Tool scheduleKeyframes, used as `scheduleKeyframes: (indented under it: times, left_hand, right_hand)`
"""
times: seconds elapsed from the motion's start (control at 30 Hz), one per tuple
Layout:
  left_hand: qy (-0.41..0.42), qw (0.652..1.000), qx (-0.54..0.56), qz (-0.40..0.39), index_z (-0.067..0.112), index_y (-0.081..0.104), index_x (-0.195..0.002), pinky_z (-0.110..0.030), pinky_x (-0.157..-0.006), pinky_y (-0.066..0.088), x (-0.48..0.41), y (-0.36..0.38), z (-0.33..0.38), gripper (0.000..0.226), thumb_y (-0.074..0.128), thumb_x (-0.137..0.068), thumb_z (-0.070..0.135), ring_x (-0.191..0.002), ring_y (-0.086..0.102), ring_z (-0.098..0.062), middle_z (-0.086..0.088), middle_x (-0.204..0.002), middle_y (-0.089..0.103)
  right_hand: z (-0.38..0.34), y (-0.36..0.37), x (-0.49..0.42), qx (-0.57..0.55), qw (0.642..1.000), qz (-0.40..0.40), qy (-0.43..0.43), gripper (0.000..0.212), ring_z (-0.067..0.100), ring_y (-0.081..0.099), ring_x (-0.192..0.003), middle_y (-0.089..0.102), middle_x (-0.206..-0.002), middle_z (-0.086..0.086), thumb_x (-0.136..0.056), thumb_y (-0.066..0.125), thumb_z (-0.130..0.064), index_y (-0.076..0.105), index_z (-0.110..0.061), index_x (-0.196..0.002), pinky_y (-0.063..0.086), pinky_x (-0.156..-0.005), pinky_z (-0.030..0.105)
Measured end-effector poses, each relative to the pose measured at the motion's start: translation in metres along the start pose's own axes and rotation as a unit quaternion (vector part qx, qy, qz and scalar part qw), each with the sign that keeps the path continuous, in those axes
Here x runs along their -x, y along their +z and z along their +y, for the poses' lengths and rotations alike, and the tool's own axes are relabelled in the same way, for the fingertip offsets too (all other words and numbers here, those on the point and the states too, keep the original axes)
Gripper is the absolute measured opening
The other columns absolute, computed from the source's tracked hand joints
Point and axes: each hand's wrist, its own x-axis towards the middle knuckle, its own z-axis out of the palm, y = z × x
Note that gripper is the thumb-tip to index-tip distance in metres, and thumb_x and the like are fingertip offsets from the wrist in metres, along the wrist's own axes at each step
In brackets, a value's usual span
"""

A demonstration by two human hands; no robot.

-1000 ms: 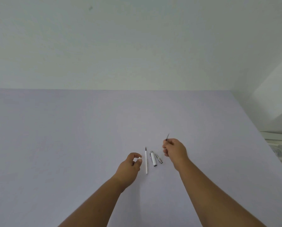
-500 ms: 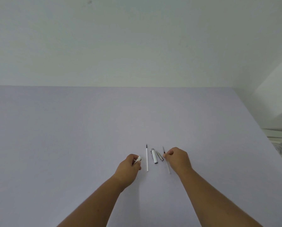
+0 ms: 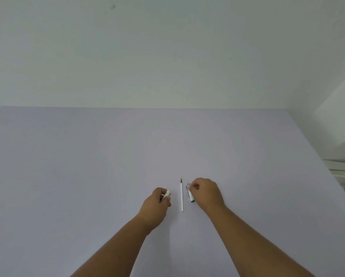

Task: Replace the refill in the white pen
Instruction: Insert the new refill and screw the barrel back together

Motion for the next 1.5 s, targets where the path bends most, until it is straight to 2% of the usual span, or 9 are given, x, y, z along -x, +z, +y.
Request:
scheduleKeyframes:
  times: [0.17, 0.37, 0.57, 0.7, 0.83, 1.03, 1.13, 1.4, 1.5]
  left_hand:
    - [-0.008, 1.0, 0.002, 0.008, 0.02, 0.051, -0.113, -0.02, -0.062, 0.046, -0.001, -0.005, -0.004, 0.02, 0.04, -0.1, 0.031, -0.07, 0.059, -0.012, 0.004, -0.095, 0.065]
    - [-0.016, 1.0, -0.003, 0.019, 0.022, 0.052, -0.112, -0.023, -0.068, 0.047, 0.0, -0.012, -0.013, 0.017, 0.042, -0.1, 0.03, -0.077, 0.061, -0.011, 0.006, -0.102, 0.068]
    - [-0.02, 0.999, -0.023, 0.021, 0.022, 0.055, -0.105, -0.02, -0.063, 0.046, -0.001, -0.016, -0.017, 0.011, 0.048, -0.098, 0.027, -0.08, 0.062, -0.015, 0.003, -0.099, 0.065]
    - [-0.009, 0.999, -0.036, 0.023, 0.026, 0.055, -0.097, -0.018, -0.061, 0.044, -0.001, -0.014, -0.012, 0.004, 0.051, -0.097, 0.027, -0.085, 0.061, -0.018, 0.004, -0.091, 0.058]
    - [0.005, 1.0, -0.017, 0.017, 0.022, 0.057, -0.096, -0.018, -0.063, 0.044, 0.002, -0.011, -0.006, 0.005, 0.053, -0.096, 0.025, -0.092, 0.064, -0.023, -0.002, -0.095, 0.064]
    - [0.014, 1.0, 0.009, 0.01, 0.02, 0.059, -0.104, -0.029, -0.079, 0.05, 0.005, -0.005, 0.003, 0.014, 0.05, -0.097, 0.027, -0.093, 0.067, -0.02, -0.002, -0.105, 0.07]
    - [0.019, 1.0, 0.004, 0.004, 0.021, 0.059, -0.101, -0.025, -0.074, 0.048, 0.006, -0.001, 0.005, 0.01, 0.052, -0.097, 0.027, -0.094, 0.067, -0.022, -0.004, -0.106, 0.069]
    - [0.034, 0.999, 0.006, -0.014, 0.028, 0.057, -0.094, -0.033, -0.081, 0.052, 0.006, 0.007, 0.011, 0.006, 0.051, -0.096, 0.026, -0.081, 0.065, -0.013, -0.003, -0.107, 0.069]
    - [0.032, 0.999, 0.019, -0.019, 0.033, 0.055, -0.093, -0.037, -0.084, 0.053, 0.007, 0.006, 0.012, 0.01, 0.051, -0.096, 0.025, -0.076, 0.064, -0.012, -0.003, -0.107, 0.069]
  right_hand:
    - [-0.025, 0.024, 0.003, 0.186, 0.98, -0.033, -0.058, 0.03, 0.026, 0.06, -0.103, 0.066, -0.107, 0.008, -0.096, 0.045, -0.03, 0.065, -0.009, -0.105, 0.045, -0.076, 0.033]
    - [-0.032, 0.037, 0.007, 0.218, 0.975, -0.041, -0.016, 0.02, 0.025, 0.061, -0.104, 0.065, -0.112, 0.007, -0.091, 0.049, -0.01, 0.063, -0.009, -0.105, 0.047, -0.075, 0.03]
    - [-0.046, 0.029, 0.013, -0.033, 0.999, -0.005, 0.025, 0.021, 0.019, 0.058, -0.072, 0.066, -0.082, 0.002, -0.089, 0.051, -0.025, 0.066, -0.01, -0.091, 0.04, -0.055, 0.024]
    - [-0.054, 0.017, 0.015, -0.246, 0.967, 0.039, 0.05, 0.019, 0.013, 0.051, -0.063, 0.057, -0.067, -0.006, -0.086, 0.058, -0.021, 0.068, -0.005, -0.091, 0.037, -0.054, 0.019]
    - [-0.054, 0.012, 0.02, -0.258, 0.965, 0.027, 0.046, 0.019, 0.006, 0.045, -0.053, 0.057, -0.065, -0.006, -0.087, 0.057, -0.02, 0.069, -0.005, -0.09, 0.035, -0.053, 0.019]
    - [-0.045, 0.007, 0.03, -0.291, 0.956, -0.034, 0.036, 0.018, 0.012, 0.049, -0.065, 0.061, -0.073, 0.0, -0.086, 0.059, -0.02, 0.068, -0.005, -0.085, 0.04, -0.06, 0.022]
    - [-0.04, -0.001, 0.029, -0.355, 0.933, 0.002, 0.054, 0.02, 0.014, 0.051, -0.071, 0.06, -0.075, -0.001, -0.089, 0.059, -0.027, 0.065, -0.01, -0.079, 0.041, -0.062, 0.022]
    - [-0.027, -0.013, 0.023, -0.342, 0.936, -0.076, 0.034, 0.013, 0.016, 0.05, -0.067, 0.058, -0.069, -0.002, -0.083, 0.066, -0.025, 0.067, -0.015, -0.075, 0.042, -0.059, 0.025]
    - [-0.021, -0.023, 0.014, -0.365, 0.928, -0.028, 0.067, 0.016, 0.015, 0.056, -0.072, 0.062, -0.074, -0.002, -0.085, 0.065, -0.027, 0.07, -0.013, -0.084, 0.044, -0.065, 0.022]
